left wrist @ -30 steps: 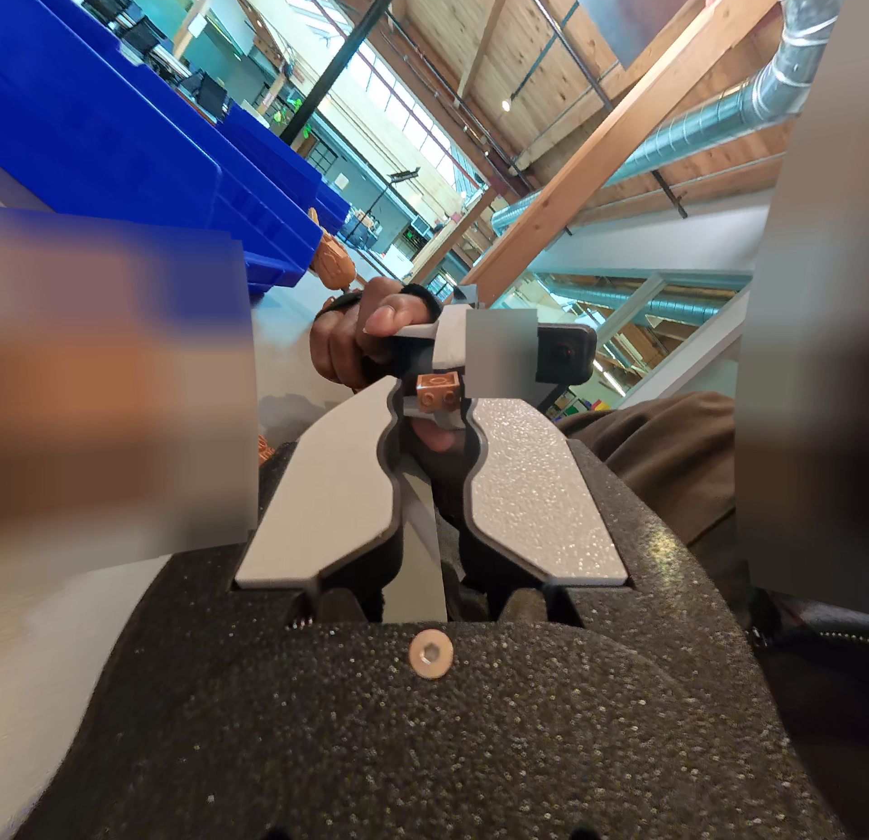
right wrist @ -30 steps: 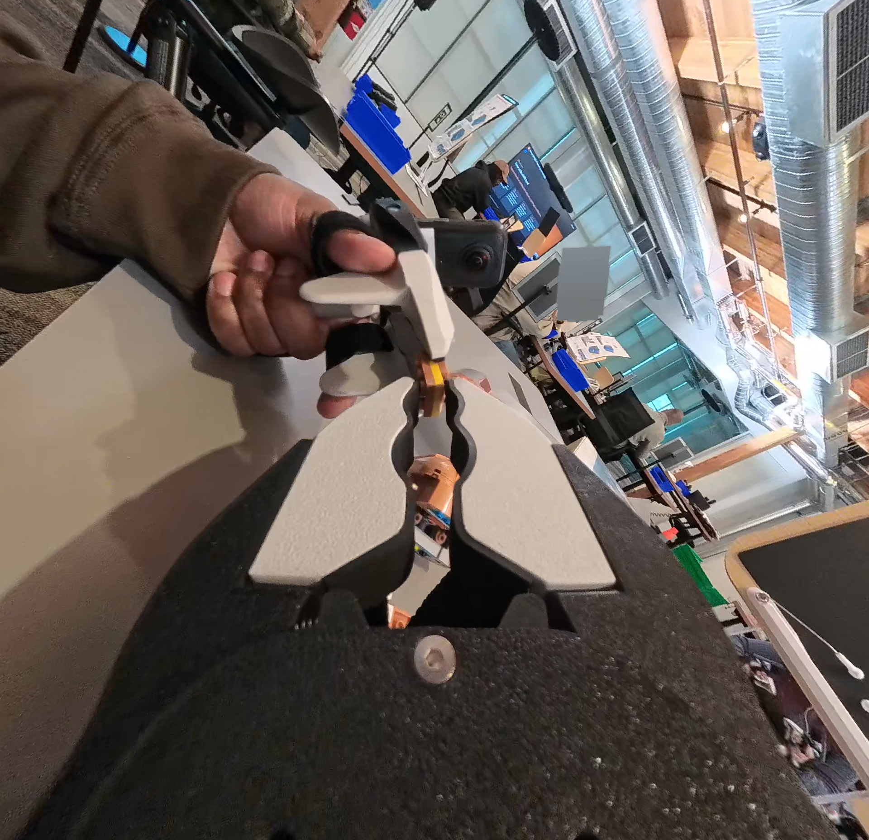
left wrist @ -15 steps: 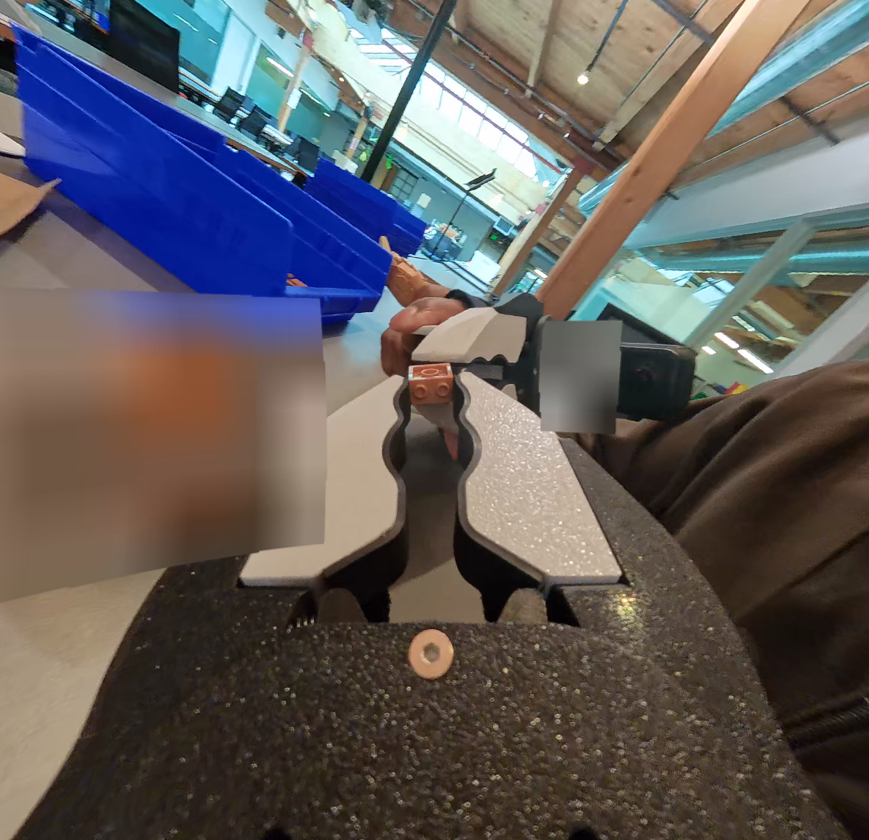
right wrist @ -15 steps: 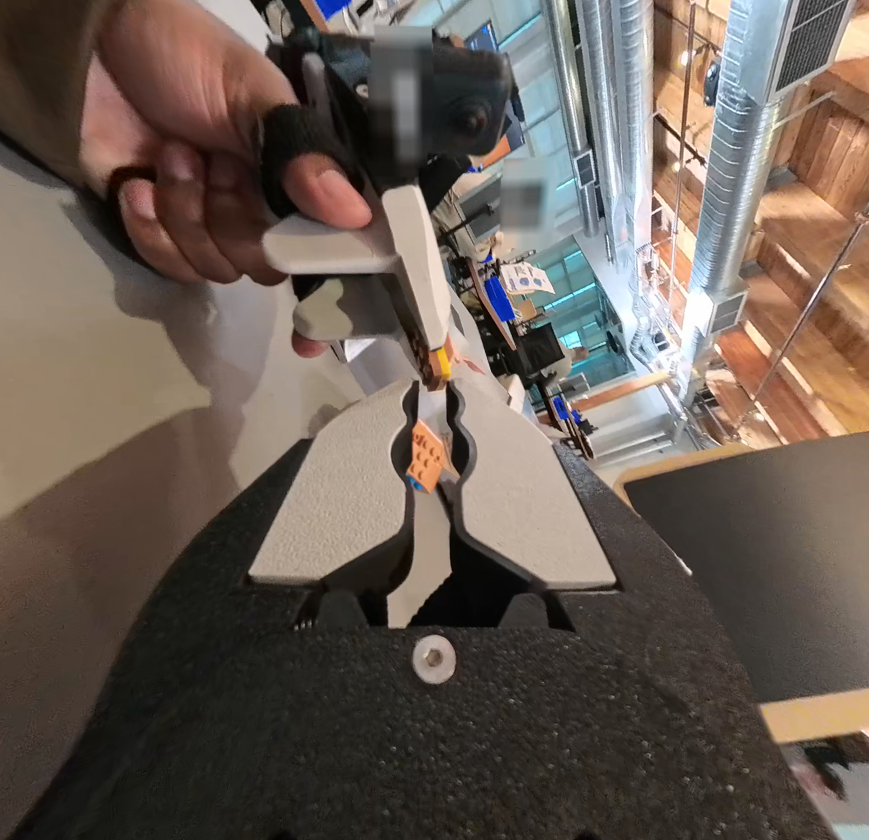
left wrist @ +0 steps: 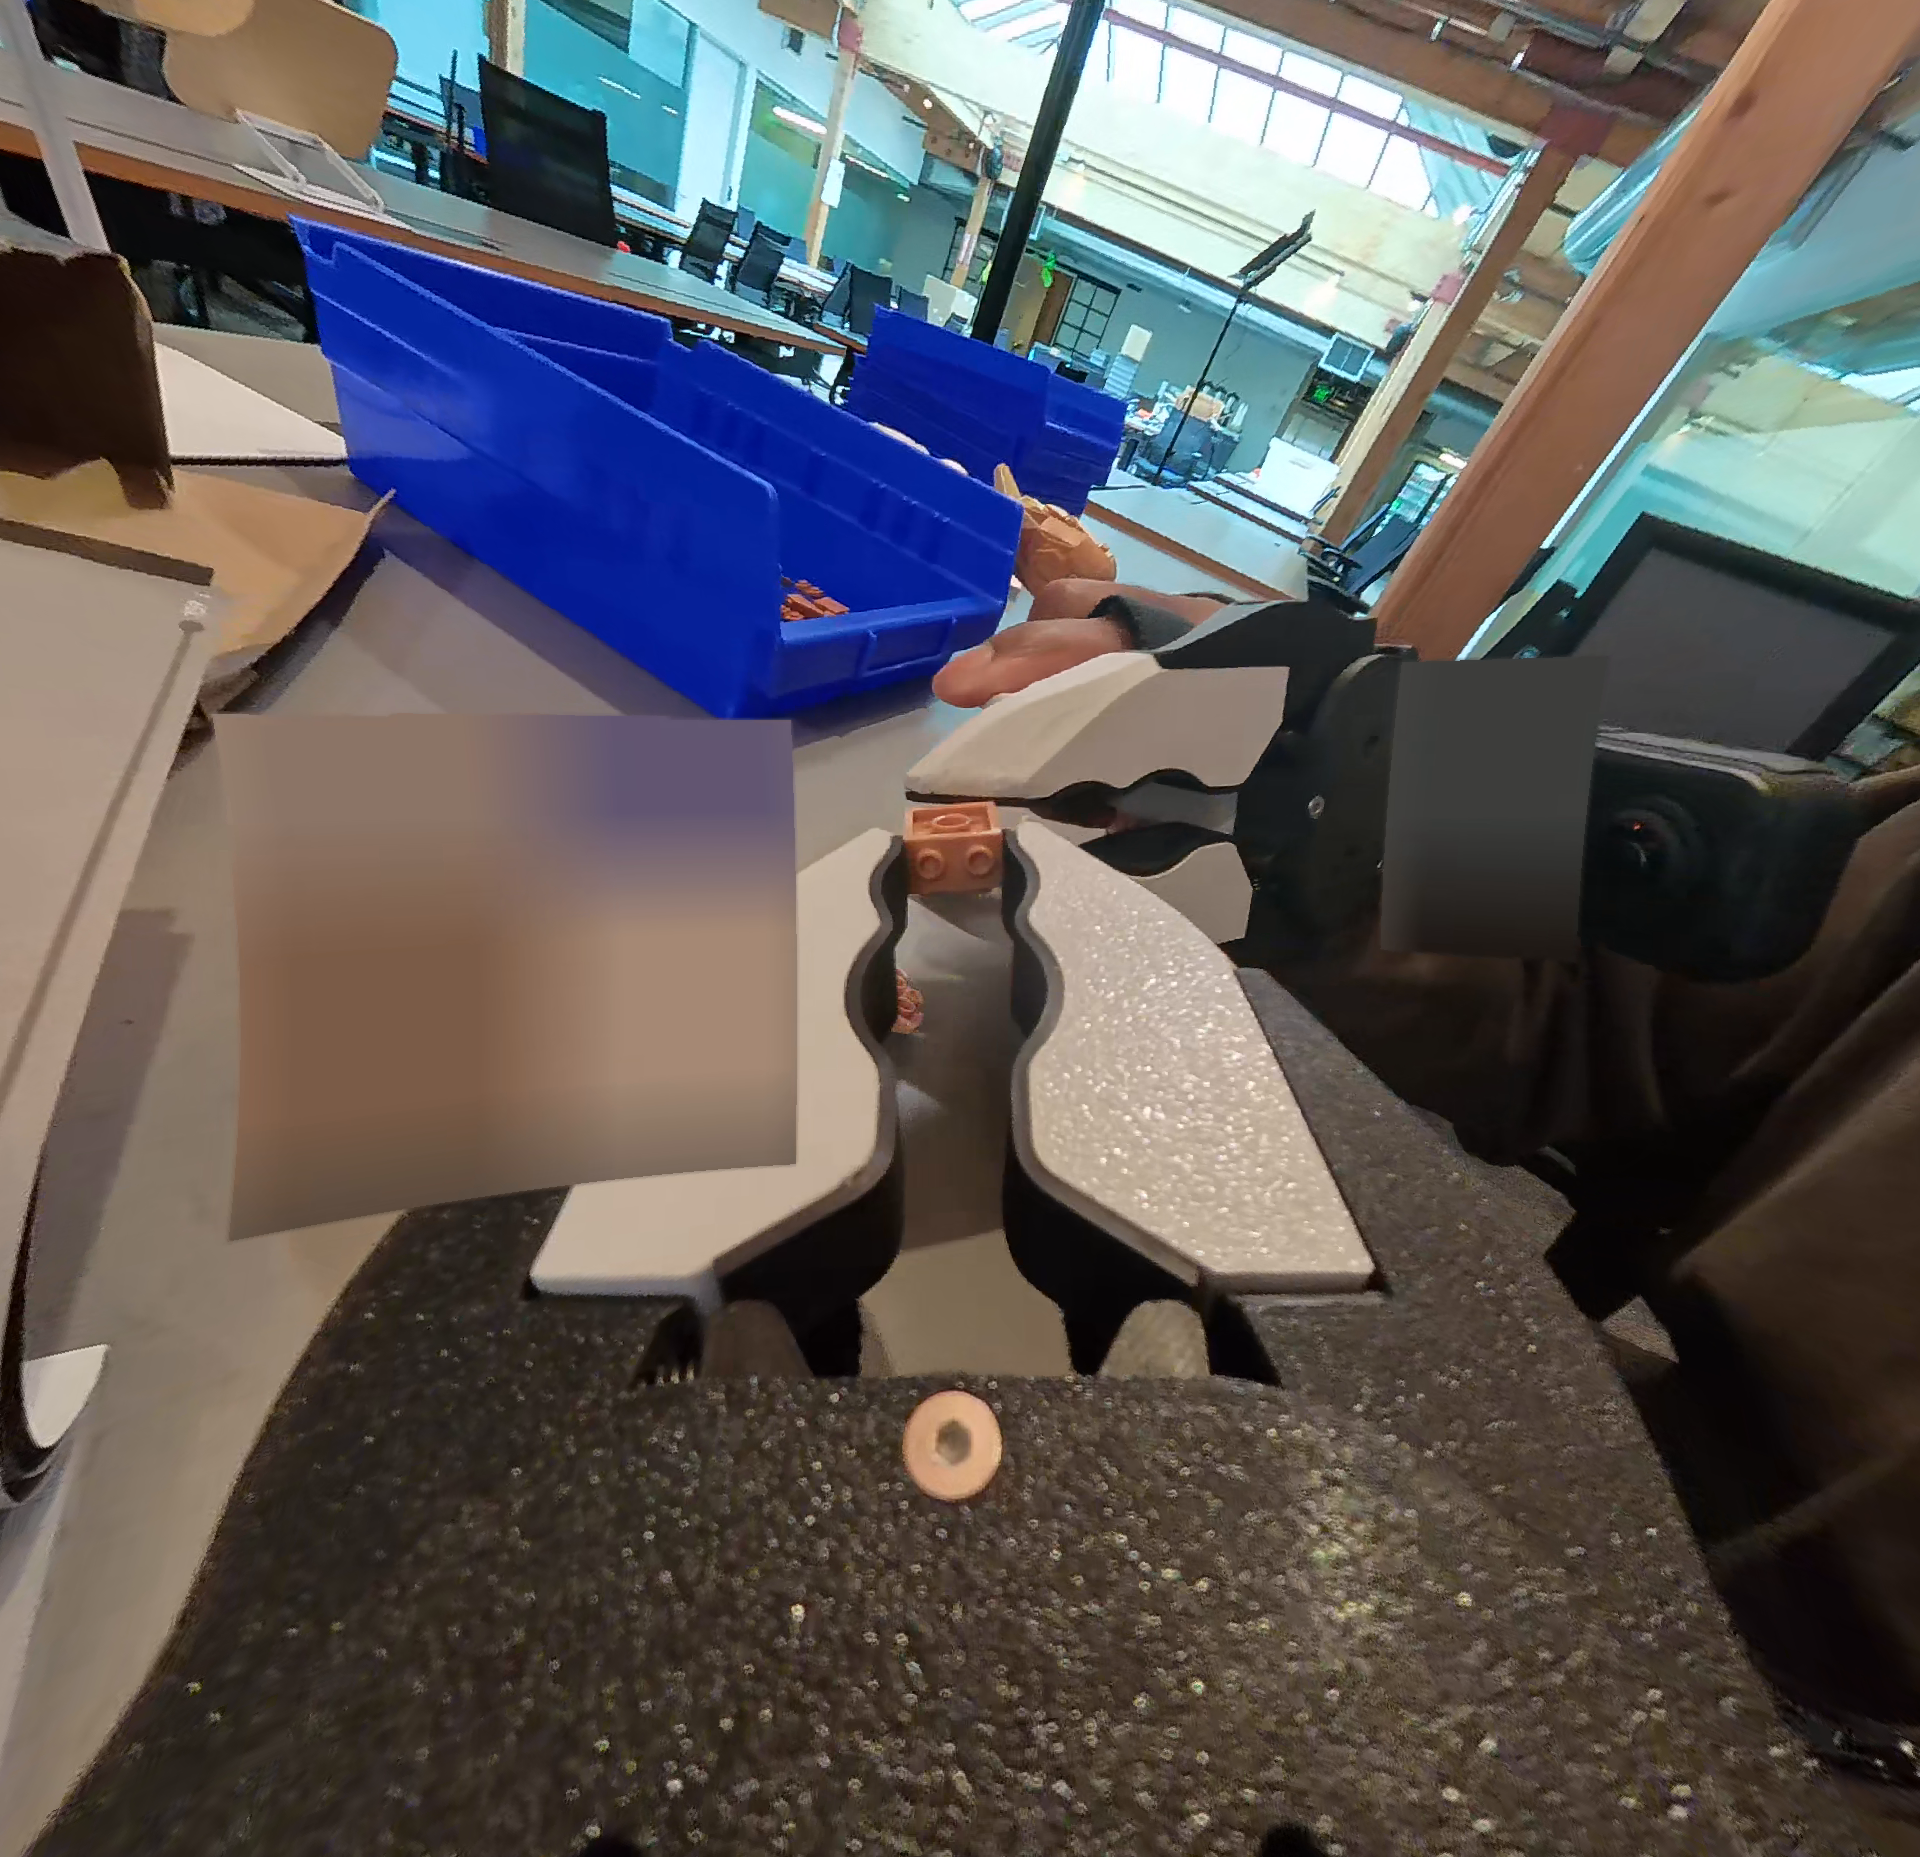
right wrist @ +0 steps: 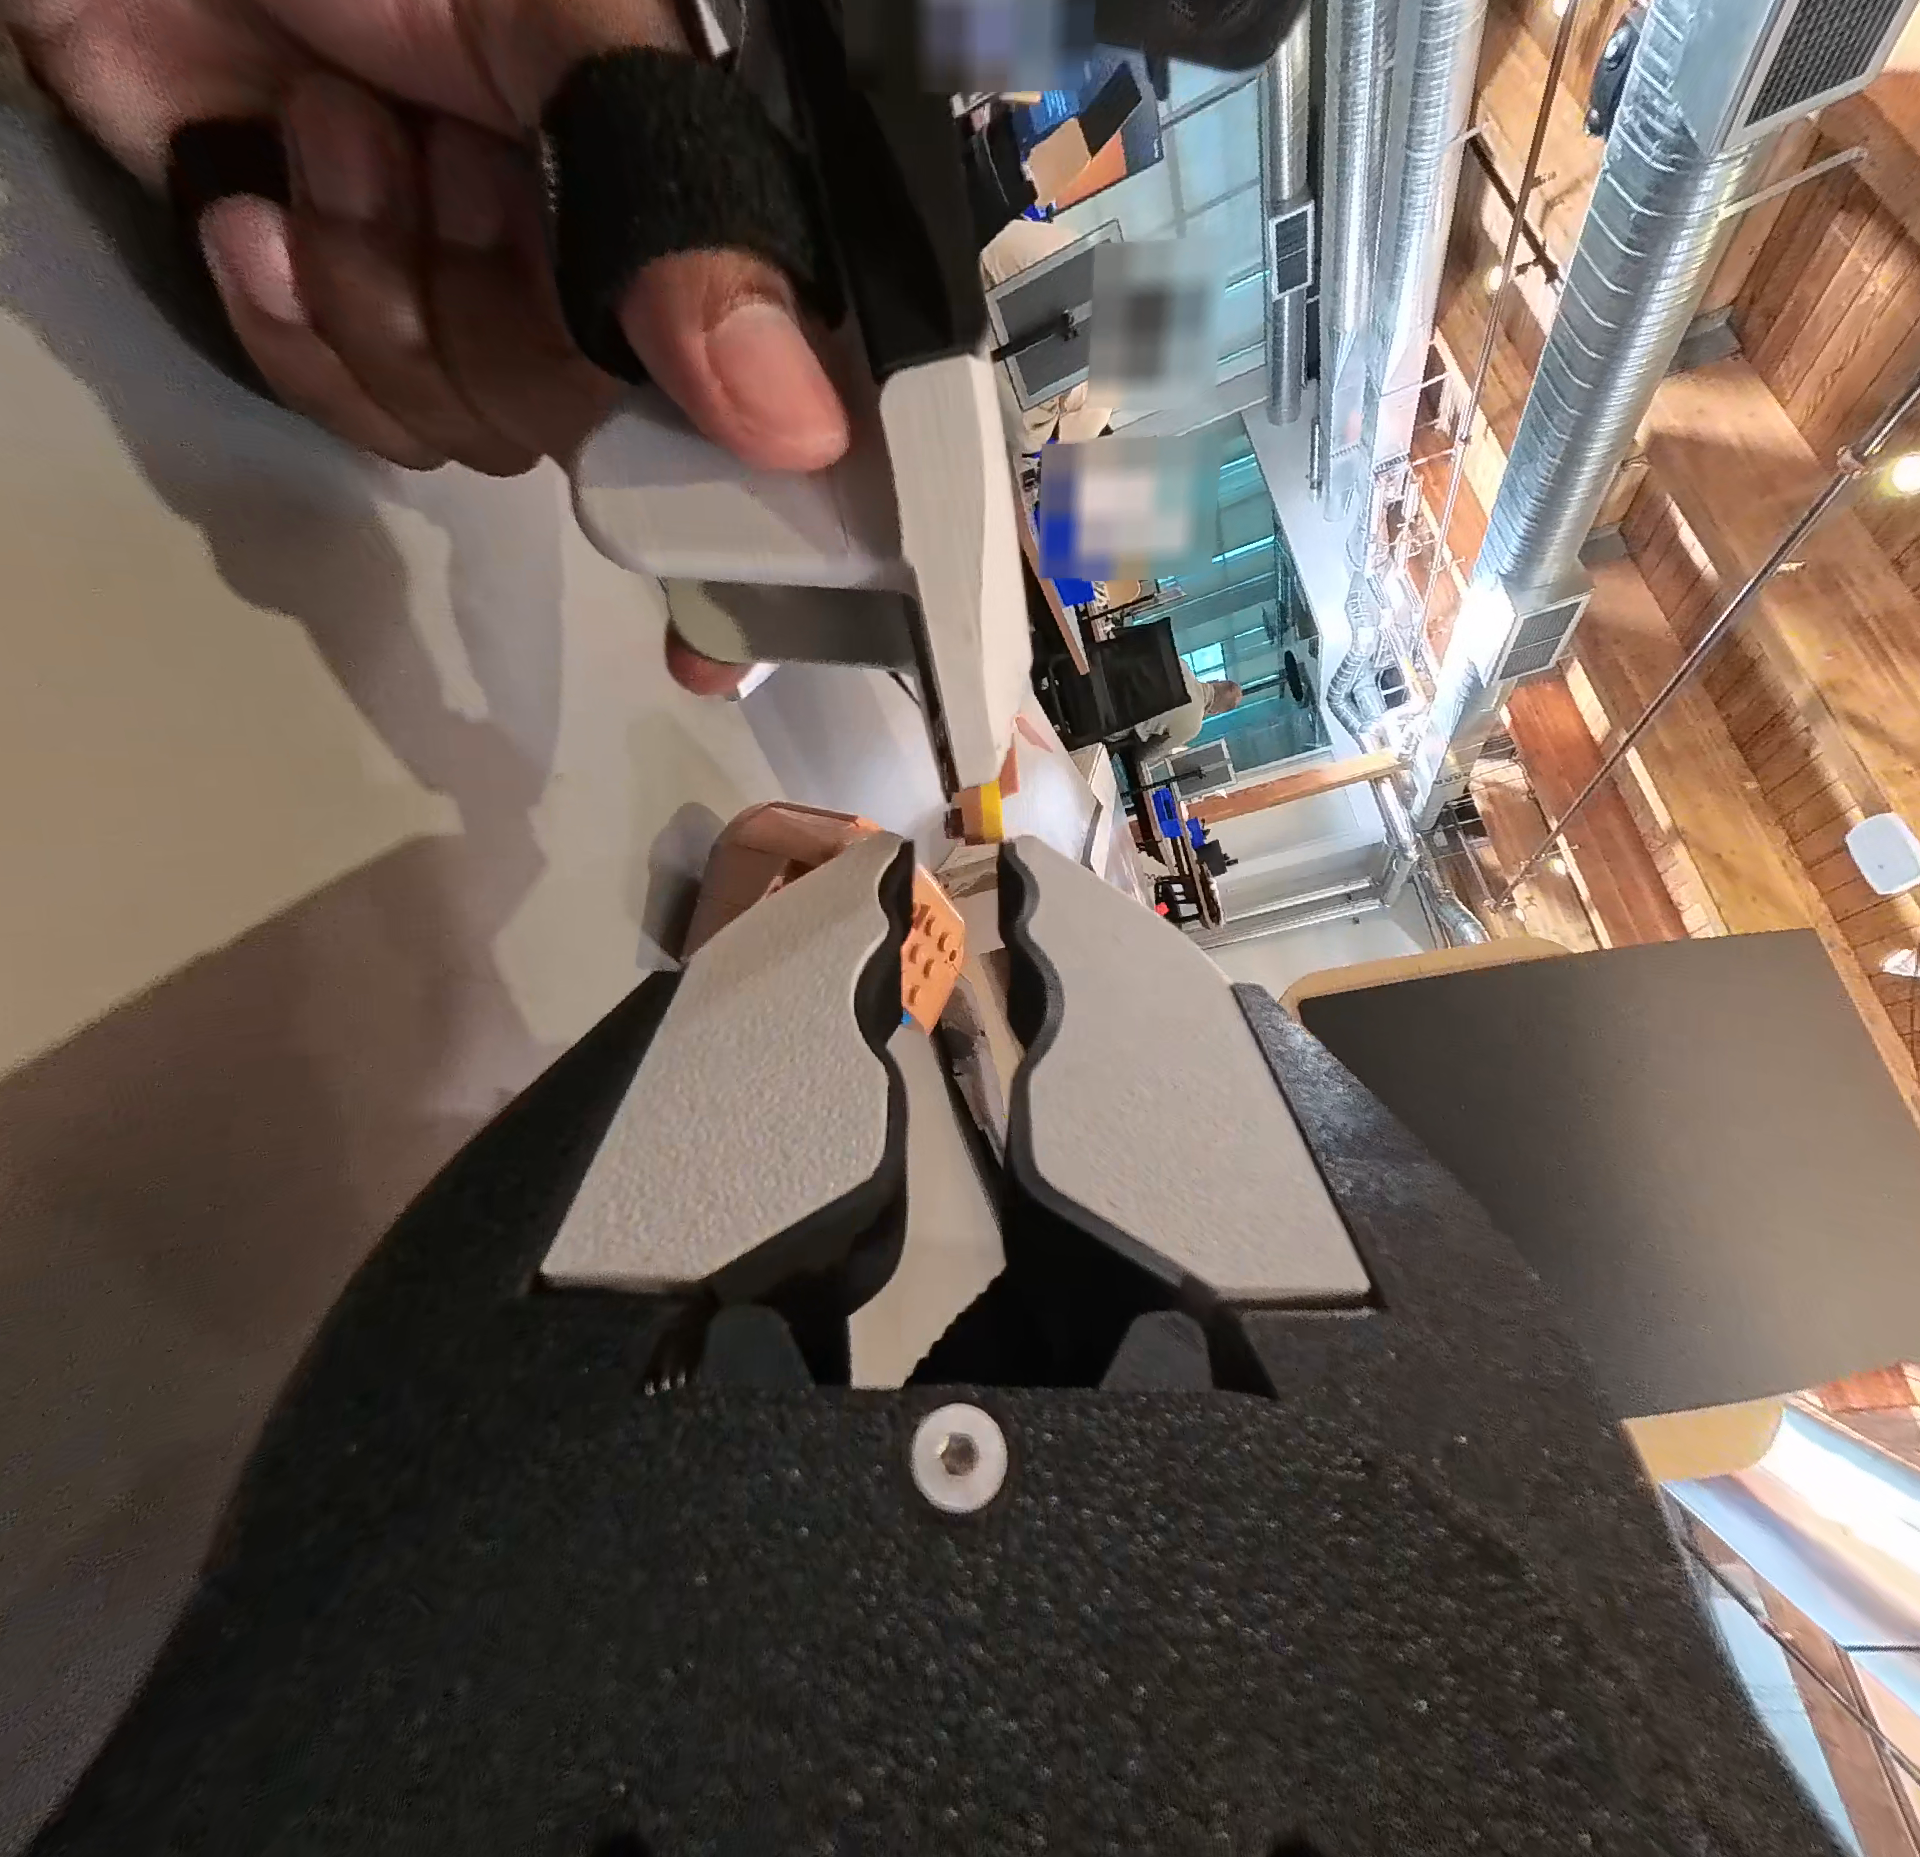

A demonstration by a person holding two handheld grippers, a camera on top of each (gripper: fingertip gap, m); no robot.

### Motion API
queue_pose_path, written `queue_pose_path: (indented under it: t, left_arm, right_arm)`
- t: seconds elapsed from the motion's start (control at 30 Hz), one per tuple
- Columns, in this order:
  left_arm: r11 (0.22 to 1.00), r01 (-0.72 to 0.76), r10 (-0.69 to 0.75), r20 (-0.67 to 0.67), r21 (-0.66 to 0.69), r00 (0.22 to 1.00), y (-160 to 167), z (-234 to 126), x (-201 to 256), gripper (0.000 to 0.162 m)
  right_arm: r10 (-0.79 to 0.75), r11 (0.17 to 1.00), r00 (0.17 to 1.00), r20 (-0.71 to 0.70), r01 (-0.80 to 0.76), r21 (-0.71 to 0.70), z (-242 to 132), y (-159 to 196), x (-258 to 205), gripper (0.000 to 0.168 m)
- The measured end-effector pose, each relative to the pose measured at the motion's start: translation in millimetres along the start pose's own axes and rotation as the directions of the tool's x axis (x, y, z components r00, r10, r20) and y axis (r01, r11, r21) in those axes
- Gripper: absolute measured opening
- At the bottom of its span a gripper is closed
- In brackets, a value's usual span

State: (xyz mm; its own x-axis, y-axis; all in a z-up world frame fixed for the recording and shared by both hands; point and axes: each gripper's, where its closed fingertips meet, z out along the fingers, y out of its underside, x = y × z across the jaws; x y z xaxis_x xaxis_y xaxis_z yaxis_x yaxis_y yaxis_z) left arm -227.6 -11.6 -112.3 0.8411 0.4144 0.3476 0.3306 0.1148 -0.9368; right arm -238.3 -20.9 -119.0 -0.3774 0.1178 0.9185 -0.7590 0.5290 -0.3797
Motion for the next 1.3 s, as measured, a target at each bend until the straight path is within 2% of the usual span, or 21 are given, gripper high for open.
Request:
queue_pose_path:
  t: [0.33,0.43,0.73,1.1,1.17,1.3]
  left_arm:
    - [0.997,-0.073,0.074,0.035,-0.036,0.997,3.3,2.5,1.5,0.017]
    - [0.996,-0.072,0.073,0.024,-0.053,0.997,7.1,4.8,3.0,0.017]
    - [0.993,0.015,-0.019,-0.027,-0.12,0.999,14.9,-6.7,1.4,0.019]
    - [0.979,-0.016,0.005,-0.054,-0.203,0.999,28.5,-7.4,3.9,0.017]
    - [0.982,0.014,-0.027,-0.067,-0.191,0.997,26.4,-7.7,4.4,0.017]
    - [0.975,0.201,-0.211,-0.1,-0.095,0.972,12.6,-5.3,3.6,0.017]
  right_arm:
    - [-0.005,1.0,1.0,0.01,0.006,-0.01,1.6,0.0,-3.2,0.018]
    - [-0.014,1.0,1.0,0.002,0.014,-0.016,2.0,0.7,-3.4,0.008]
    - [-0.102,0.994,0.989,0.111,0.105,-0.024,2.7,3.7,-23.5,0.007]
    - [-0.116,0.993,0.982,0.149,0.117,0.004,0.7,-0.5,-30.3,0.007]
    - [-0.116,0.993,0.984,0.133,0.117,0.004,0.4,-1.6,-27.7,0.007]
    - [-0.115,0.993,0.991,0.065,0.116,-0.017,0.2,-1.7,-15.7,0.008]
